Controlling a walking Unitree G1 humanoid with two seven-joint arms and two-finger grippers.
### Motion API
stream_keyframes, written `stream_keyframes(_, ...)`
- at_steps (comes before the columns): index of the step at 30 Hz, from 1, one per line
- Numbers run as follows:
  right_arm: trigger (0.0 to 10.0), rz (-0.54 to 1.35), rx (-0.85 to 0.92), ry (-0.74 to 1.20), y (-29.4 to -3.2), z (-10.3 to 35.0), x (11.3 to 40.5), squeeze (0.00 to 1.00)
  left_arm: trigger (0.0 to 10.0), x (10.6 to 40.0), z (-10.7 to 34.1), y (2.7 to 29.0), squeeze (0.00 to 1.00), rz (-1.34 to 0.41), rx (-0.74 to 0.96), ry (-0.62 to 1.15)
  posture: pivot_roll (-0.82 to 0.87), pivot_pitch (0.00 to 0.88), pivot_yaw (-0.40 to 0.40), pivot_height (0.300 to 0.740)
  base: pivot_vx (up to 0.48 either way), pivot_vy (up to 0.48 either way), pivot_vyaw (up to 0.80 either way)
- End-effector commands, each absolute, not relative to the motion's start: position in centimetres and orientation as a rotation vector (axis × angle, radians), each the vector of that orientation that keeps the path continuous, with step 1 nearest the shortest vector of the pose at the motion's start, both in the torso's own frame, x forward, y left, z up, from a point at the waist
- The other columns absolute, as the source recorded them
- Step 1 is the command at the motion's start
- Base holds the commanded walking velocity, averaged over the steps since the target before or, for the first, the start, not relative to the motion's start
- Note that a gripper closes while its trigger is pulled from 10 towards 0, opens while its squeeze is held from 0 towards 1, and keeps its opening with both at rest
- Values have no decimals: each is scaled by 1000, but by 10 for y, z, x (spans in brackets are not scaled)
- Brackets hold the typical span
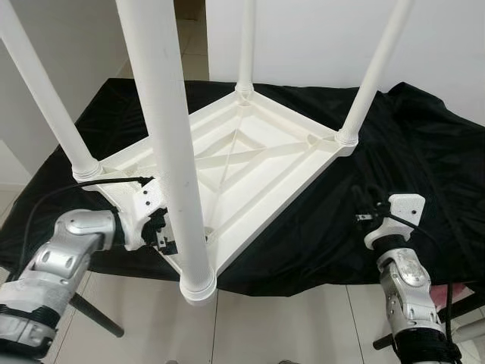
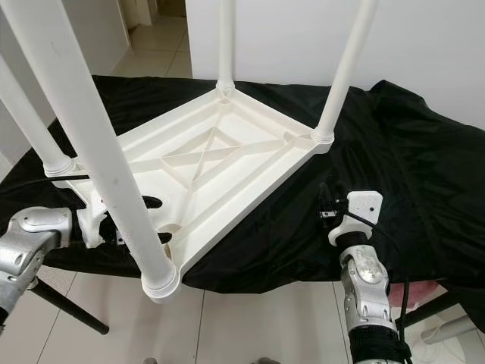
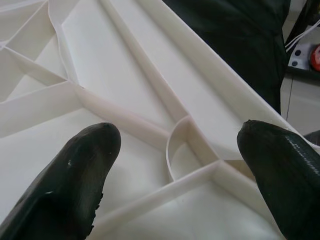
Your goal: Building children table
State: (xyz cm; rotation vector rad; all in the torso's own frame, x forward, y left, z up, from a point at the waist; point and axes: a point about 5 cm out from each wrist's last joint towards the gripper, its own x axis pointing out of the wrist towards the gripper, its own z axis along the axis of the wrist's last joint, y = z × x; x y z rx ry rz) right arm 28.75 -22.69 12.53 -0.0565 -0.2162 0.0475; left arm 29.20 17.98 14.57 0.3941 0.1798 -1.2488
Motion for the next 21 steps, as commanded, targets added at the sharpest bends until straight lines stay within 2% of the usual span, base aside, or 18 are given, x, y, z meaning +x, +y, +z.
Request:
stream_keyframes(1,10000,54,-59,-200,-228,125,289,0,10000,286,143,181,0,-1370,411,219,-32,0,-1,740,0,0,0)
stream_keyframes(5,10000,65,-52,-204,-225,126,291,0,10000,298,139,194,0,-1320,479,248,-33,0,-3,740,0,0,0)
stream_keyframes(12,10000,73,-57,-204,-224,129,293,0,10000,309,134,193,0,-1279,525,268,-42,0,-1,740,0,0,0)
stream_keyframes(17,10000,70,-73,-217,-229,135,295,0,10000,319,122,193,0,-1265,659,345,-59,0,12,740,0,0,0)
stream_keyframes(21,10000,67,-75,-218,-230,136,296,0,10000,321,121,194,0,-1270,683,357,-65,0,18,740,0,0,0)
